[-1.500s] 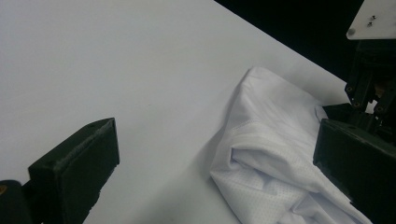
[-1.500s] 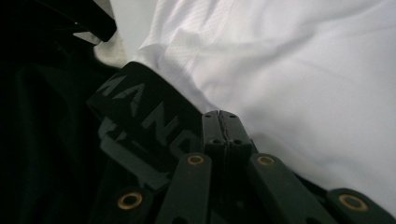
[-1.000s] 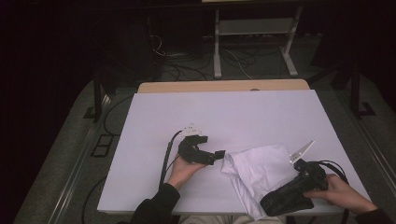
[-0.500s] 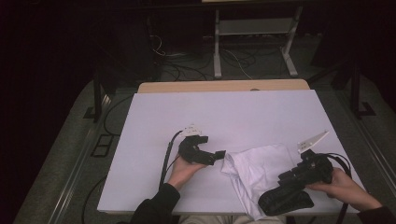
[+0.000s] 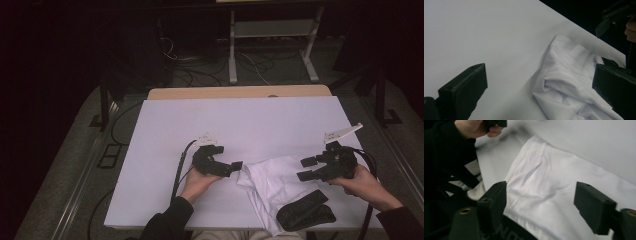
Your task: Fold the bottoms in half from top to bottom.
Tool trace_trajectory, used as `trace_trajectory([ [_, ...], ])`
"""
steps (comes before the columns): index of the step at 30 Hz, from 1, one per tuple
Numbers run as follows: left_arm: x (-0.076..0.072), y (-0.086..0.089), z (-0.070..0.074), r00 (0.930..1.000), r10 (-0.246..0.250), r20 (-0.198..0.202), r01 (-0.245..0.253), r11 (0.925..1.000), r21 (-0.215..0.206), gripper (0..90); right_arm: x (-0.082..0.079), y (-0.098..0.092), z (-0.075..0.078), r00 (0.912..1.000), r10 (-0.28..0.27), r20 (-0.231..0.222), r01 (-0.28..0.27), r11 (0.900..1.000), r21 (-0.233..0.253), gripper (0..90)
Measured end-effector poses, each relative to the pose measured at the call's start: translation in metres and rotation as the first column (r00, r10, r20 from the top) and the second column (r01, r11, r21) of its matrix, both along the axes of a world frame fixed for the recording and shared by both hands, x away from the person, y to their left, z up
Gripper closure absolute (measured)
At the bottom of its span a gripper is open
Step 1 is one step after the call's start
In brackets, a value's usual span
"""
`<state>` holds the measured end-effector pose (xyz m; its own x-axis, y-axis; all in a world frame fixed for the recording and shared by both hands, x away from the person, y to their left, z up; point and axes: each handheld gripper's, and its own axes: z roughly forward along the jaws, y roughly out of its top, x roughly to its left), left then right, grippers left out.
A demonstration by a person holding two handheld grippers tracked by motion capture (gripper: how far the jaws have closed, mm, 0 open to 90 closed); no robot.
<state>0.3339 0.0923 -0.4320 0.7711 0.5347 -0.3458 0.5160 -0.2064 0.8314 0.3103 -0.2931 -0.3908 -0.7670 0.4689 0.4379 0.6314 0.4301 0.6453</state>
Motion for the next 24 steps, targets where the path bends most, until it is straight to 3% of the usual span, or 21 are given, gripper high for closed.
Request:
trace_trajectory([
  [9, 0.001, -0.006, -0.002, 0.9998, -0.003, -0.020, 0.003, 1.0000, -0.003, 0.0, 0.019, -0.006, -0.009, 0.9971, -0.075, 0.011, 0.075, 0.997, 0.006, 2.2],
  [17, 0.004, -0.010, -0.006, 0.9991, -0.006, -0.043, 0.005, 1.0000, -0.006, 0.0, 0.030, -0.011, -0.017, 0.9951, -0.099, 0.009, 0.098, 0.995, 0.014, 1.5],
  [24, 0.005, -0.016, -0.010, 0.9981, -0.012, -0.061, 0.012, 0.9999, 0.006, 0.0, 0.041, -0.013, -0.027, 0.9942, -0.107, 0.013, 0.107, 0.994, -0.029, 1.5],
])
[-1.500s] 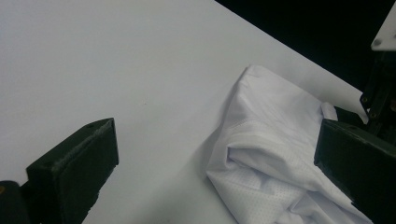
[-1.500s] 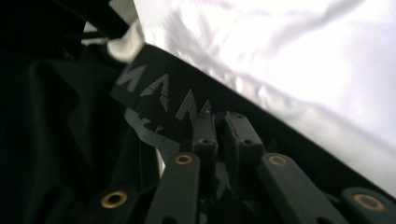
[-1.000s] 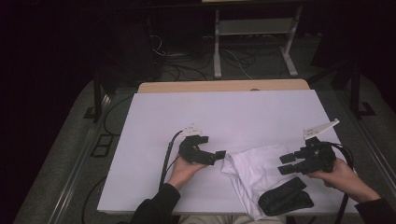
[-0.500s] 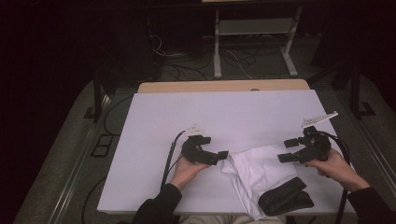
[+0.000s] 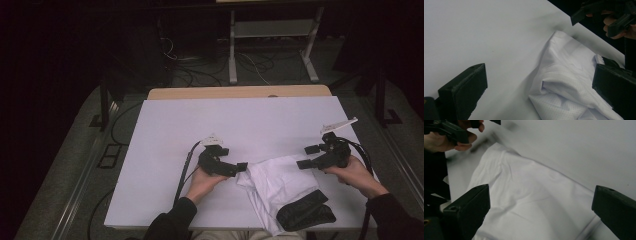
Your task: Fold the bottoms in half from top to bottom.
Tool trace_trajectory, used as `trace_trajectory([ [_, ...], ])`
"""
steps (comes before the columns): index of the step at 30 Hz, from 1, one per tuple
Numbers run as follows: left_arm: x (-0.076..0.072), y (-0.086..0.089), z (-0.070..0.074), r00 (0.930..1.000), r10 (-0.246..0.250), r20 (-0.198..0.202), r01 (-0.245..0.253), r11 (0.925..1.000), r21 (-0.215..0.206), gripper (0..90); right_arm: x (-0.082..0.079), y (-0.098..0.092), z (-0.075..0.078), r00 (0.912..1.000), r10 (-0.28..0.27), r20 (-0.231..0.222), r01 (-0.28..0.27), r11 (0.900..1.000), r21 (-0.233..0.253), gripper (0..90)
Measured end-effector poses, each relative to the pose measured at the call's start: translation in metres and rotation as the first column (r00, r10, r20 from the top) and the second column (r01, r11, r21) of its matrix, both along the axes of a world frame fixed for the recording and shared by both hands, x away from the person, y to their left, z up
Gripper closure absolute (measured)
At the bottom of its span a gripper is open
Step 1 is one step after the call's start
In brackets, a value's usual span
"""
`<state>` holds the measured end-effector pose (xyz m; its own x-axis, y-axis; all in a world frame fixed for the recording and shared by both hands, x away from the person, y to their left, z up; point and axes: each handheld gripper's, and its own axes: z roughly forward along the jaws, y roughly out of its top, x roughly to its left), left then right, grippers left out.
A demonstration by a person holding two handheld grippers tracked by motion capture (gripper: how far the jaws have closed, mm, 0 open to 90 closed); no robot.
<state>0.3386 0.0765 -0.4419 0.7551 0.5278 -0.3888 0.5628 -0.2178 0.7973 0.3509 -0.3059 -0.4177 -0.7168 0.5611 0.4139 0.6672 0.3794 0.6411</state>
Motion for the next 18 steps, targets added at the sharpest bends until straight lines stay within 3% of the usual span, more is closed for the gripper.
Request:
trace_trajectory([
  [7, 0.000, -0.012, -0.006, 0.9989, -0.028, -0.039, 0.029, 0.9995, 0.016, 0.0, 0.009, -0.002, -0.009, 0.9998, -0.016, -0.008, 0.015, 0.999, -0.031, 1.9],
  [12, 0.001, -0.022, -0.009, 0.9974, -0.050, -0.052, 0.051, 0.9985, 0.021, 0.0, 0.014, -0.004, -0.015, 0.9998, -0.021, -0.005, 0.020, 0.999, -0.040, 7.3],
  [18, 0.002, -0.028, -0.015, 0.9927, -0.073, -0.096, 0.076, 0.9964, 0.036, 0.0, 0.020, -0.006, -0.021, 0.9996, -0.025, -0.015, 0.025, 0.999, -0.043, 14.8],
])
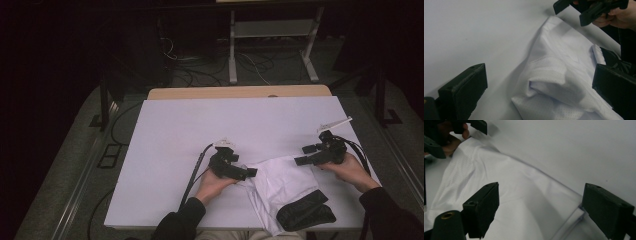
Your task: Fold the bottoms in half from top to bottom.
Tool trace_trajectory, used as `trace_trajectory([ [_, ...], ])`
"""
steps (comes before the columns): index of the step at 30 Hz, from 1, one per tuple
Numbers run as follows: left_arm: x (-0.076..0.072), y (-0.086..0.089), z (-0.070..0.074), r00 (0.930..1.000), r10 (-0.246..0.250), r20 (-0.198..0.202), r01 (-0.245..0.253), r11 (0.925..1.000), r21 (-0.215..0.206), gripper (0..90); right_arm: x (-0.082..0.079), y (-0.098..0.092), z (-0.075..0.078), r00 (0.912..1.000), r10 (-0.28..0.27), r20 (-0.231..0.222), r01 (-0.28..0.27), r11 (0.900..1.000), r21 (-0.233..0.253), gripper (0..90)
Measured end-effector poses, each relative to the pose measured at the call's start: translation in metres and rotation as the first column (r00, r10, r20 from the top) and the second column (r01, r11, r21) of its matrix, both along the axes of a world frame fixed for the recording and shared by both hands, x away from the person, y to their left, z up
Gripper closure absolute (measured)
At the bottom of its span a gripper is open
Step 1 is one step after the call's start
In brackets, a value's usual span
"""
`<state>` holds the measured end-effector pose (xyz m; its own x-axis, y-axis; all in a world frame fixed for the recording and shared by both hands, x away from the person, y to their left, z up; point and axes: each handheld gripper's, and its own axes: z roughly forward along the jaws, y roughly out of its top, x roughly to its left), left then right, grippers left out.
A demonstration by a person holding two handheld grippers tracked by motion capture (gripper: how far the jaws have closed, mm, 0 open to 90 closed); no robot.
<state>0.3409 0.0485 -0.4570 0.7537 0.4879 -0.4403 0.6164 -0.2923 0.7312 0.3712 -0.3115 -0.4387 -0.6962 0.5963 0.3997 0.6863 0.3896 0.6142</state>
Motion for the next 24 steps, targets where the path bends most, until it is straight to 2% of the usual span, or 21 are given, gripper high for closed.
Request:
trace_trajectory([
  [5, 0.001, -0.002, -0.004, 0.9991, -0.013, -0.039, 0.014, 0.9997, 0.019, 0.0, 0.005, -0.003, -0.007, 0.9999, -0.010, -0.013, 0.010, 1.000, -0.019, 18.1],
  [10, 0.001, -0.002, -0.004, 0.9986, -0.018, -0.050, 0.019, 0.9997, 0.017, 0.0, 0.007, -0.006, -0.010, 0.9998, -0.015, -0.016, 0.014, 0.999, -0.036, 21.4],
  [14, 0.000, -0.003, -0.004, 0.9979, -0.026, -0.059, 0.027, 0.9995, 0.015, 0.0, 0.008, -0.007, -0.010, 0.9998, -0.013, -0.012, 0.012, 0.999, -0.039, 27.6],
  [21, -0.001, -0.004, -0.004, 0.9956, -0.049, -0.080, 0.048, 0.9987, -0.017, 16.6, 0.010, -0.009, -0.011, 0.9997, -0.024, -0.010, 0.024, 0.999, -0.038, 46.0],
  [24, 0.000, -0.004, -0.004, 0.9952, -0.045, -0.087, 0.043, 0.9988, -0.024, 30.4, 0.011, -0.011, -0.012, 0.9994, -0.033, -0.011, 0.032, 0.999, -0.038, 56.7],
])
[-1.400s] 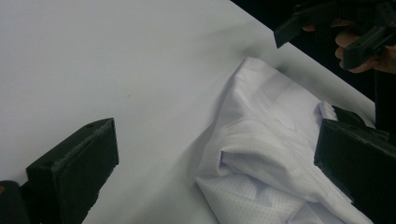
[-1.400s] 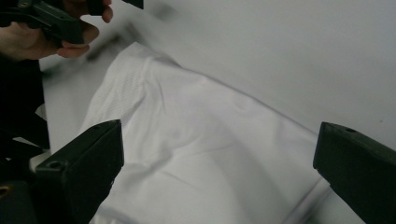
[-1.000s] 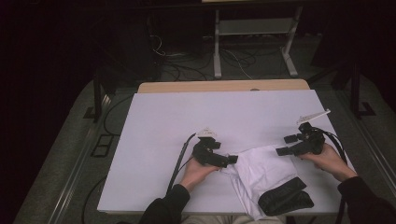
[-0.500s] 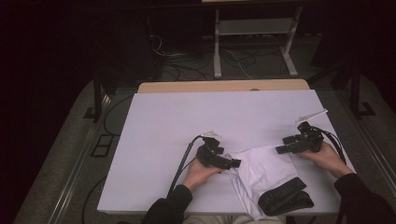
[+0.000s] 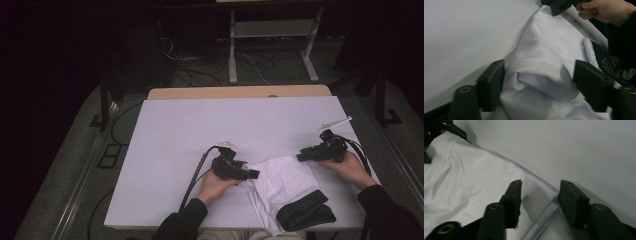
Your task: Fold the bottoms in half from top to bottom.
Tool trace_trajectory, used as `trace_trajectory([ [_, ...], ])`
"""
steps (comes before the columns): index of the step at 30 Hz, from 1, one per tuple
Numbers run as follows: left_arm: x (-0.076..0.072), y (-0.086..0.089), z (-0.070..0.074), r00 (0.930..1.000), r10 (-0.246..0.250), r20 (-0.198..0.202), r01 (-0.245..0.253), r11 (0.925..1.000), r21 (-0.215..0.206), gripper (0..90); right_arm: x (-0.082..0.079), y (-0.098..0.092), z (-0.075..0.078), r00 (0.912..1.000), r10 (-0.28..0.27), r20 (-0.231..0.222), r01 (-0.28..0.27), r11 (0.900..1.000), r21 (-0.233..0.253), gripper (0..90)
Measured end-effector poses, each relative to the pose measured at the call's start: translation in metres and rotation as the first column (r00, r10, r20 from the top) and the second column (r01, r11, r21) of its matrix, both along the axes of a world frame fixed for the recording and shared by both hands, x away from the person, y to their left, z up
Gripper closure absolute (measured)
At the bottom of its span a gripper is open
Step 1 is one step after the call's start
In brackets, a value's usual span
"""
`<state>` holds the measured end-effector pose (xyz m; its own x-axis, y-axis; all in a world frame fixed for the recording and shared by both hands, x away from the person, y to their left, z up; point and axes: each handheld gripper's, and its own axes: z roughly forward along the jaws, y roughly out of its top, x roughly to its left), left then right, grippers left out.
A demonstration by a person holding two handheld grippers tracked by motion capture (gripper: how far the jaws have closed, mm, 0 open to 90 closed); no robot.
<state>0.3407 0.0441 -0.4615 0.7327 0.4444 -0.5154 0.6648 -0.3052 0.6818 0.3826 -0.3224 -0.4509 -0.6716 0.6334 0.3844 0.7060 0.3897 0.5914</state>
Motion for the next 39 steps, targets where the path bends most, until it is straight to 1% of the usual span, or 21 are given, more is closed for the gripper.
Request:
trace_trajectory([
  [2, 0.001, 0.001, 0.000, 0.9999, 0.008, -0.007, -0.008, 0.9999, -0.010, 39.5, 0.001, -0.001, -0.001, 0.9999, -0.002, -0.010, 0.002, 1.000, 0.005, 62.8],
  [3, 0.002, 0.002, 0.000, 0.9999, 0.013, -0.003, -0.013, 0.9999, -0.011, 43.9, 0.001, -0.002, -0.001, 0.9999, -0.004, -0.014, 0.004, 1.000, 0.007, 65.9],
  [5, 0.002, 0.002, 0.000, 0.9998, 0.017, -0.009, -0.017, 0.9998, -0.009, 52.5, 0.001, -0.002, -0.002, 0.9997, -0.002, -0.024, 0.002, 1.000, 0.009, 72.6],
  [6, 0.002, 0.002, -0.001, 0.9998, 0.018, -0.008, -0.018, 0.9998, -0.006, 59.5, 0.001, -0.002, -0.003, 0.9996, -0.001, -0.027, 0.001, 1.000, 0.007, 75.9],
  [7, 0.002, 0.002, -0.001, 0.9999, 0.015, -0.007, -0.015, 0.9999, -0.004, 63.2, 0.001, -0.002, -0.003, 0.9996, -0.002, -0.027, 0.002, 1.000, 0.004, 77.4],
  [9, 0.003, 0.002, -0.002, 0.9996, 0.013, -0.024, -0.013, 0.9998, -0.013, 75.2, 0.000, -0.001, -0.002, 0.9997, 0.002, -0.024, -0.003, 1.000, -0.009, 82.1],
  [10, 0.002, 0.002, -0.001, 0.9996, 0.013, -0.024, -0.014, 0.9999, -0.009, 79.5, 0.000, 0.000, -0.001, 0.9998, 0.000, -0.020, -0.001, 1.000, -0.016, 83.5],
  [11, 0.002, 0.001, -0.001, 0.9997, 0.016, -0.019, -0.016, 0.9999, -0.002, 81.5, -0.001, 0.000, -0.001, 0.9998, 0.001, -0.018, -0.001, 1.000, -0.020, 84.4],
  [14, -0.001, 0.000, 0.002, 0.9999, 0.014, 0.009, -0.014, 0.9998, 0.012, 83.6, -0.003, 0.001, 0.001, 0.9999, -0.005, -0.011, 0.005, 1.000, -0.031, 85.4],
  [19, -0.004, 0.002, 0.010, 0.9981, 0.021, 0.059, -0.022, 0.9996, 0.018, 84.3, -0.004, 0.003, 0.004, 0.9999, -0.008, -0.012, 0.008, 1.000, -0.026, 85.7],
  [22, -0.004, 0.005, 0.014, 0.9967, 0.026, 0.076, -0.028, 0.9993, 0.024, 84.4, -0.004, 0.006, 0.008, 1.0000, -0.008, -0.004, 0.008, 1.000, -0.027, 85.6],
  [24, -0.005, 0.008, 0.016, 0.9944, 0.030, 0.101, -0.035, 0.9985, 0.042, 84.4, -0.004, 0.009, 0.010, 0.9999, -0.009, 0.005, 0.010, 1.000, -0.026, 85.6],
  [27, -0.005, 0.012, 0.020, 0.9921, 0.034, 0.120, -0.040, 0.9980, 0.049, 84.5, -0.002, 0.015, 0.012, 0.9998, -0.017, 0.014, 0.017, 0.999, -0.027, 85.6],
  [30, -0.006, 0.016, 0.025, 0.9878, 0.037, 0.151, -0.048, 0.9964, 0.069, 84.5, 0.000, 0.020, 0.013, 0.9996, -0.024, 0.012, 0.025, 0.999, -0.023, 85.6],
  [34, -0.004, 0.024, 0.030, 0.9841, 0.052, 0.170, -0.066, 0.9948, 0.077, 84.5, 0.005, 0.028, 0.016, 0.9997, -0.018, 0.017, 0.018, 1.000, -0.022, 85.6],
  [39, -0.002, 0.035, 0.036, 0.9809, 0.069, 0.182, -0.087, 0.9921, 0.090, 84.4, 0.011, 0.041, 0.019, 0.9997, -0.003, 0.026, 0.003, 1.000, -0.019, 85.6],
])
